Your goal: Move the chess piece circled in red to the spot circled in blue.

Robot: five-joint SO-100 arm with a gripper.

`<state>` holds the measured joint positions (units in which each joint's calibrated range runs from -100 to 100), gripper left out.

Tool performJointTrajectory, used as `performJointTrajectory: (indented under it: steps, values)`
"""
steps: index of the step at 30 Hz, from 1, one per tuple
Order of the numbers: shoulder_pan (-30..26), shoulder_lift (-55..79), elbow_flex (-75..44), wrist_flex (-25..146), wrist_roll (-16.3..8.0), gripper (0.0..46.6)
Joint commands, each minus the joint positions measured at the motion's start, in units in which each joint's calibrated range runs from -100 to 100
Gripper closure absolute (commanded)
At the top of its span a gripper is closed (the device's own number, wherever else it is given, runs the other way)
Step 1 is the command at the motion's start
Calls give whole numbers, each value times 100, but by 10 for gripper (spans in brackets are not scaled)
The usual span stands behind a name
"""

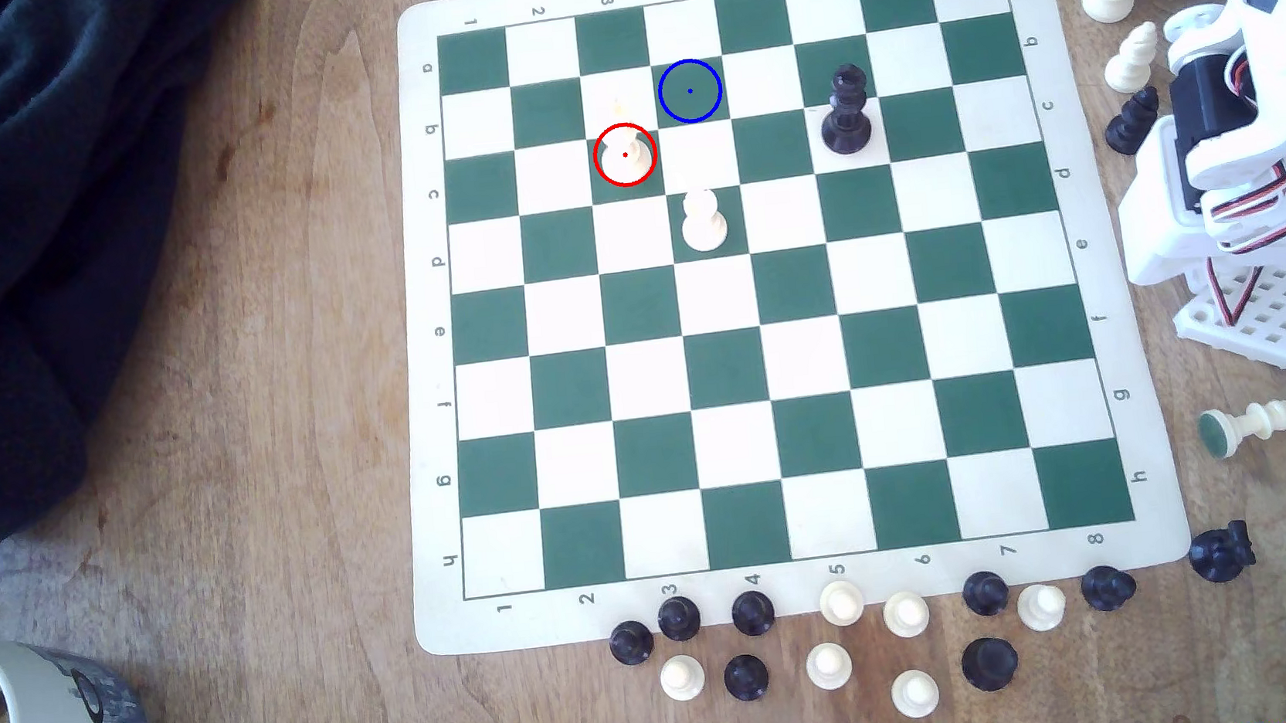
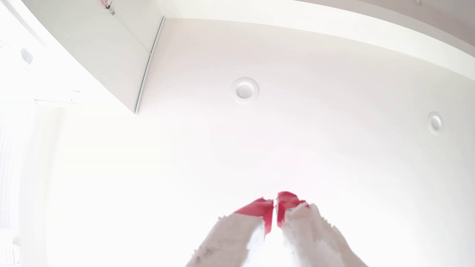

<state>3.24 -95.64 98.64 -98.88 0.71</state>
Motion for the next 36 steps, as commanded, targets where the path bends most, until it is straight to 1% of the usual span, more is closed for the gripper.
performJointTrajectory:
  steps: [1, 4, 7, 8, 11, 12, 14, 15, 18, 20, 23, 24, 25, 29, 30, 32, 33, 34, 36]
  values:
    - [172, -20, 126, 60, 10, 464]
    - [180, -20, 126, 1199, 10, 464]
    - [188, -20, 45, 2714, 10, 464]
    - [227, -20, -145, 3697, -15, 464]
    - [391, -20, -535, 5040, 5, 464]
    - [454, -20, -835, 6268, -20, 464]
    - [532, -20, -1097, 7481, -29, 464]
    - [688, -20, -1351, 8439, -29, 464]
    - [1087, 218, -1986, 9725, -29, 464]
    - [1197, 507, -2303, 10052, -29, 464]
    - [1228, 1262, -3010, 11043, -29, 464]
    - [1228, 1457, -3273, 11584, -34, 464]
    - [1236, 1916, -3863, 12444, -34, 464]
    - [1087, 2485, -4271, 12812, -44, 464]
    - [1056, 2773, -4506, 13263, -332, 464]
    - [1033, 2968, -4733, 13689, -552, 464]
    - [1033, 3079, -4851, 13738, -562, 464]
    - [1072, 3452, -5250, 13885, -567, 451]
    - [1056, 3919, -5712, 14172, -557, 454]
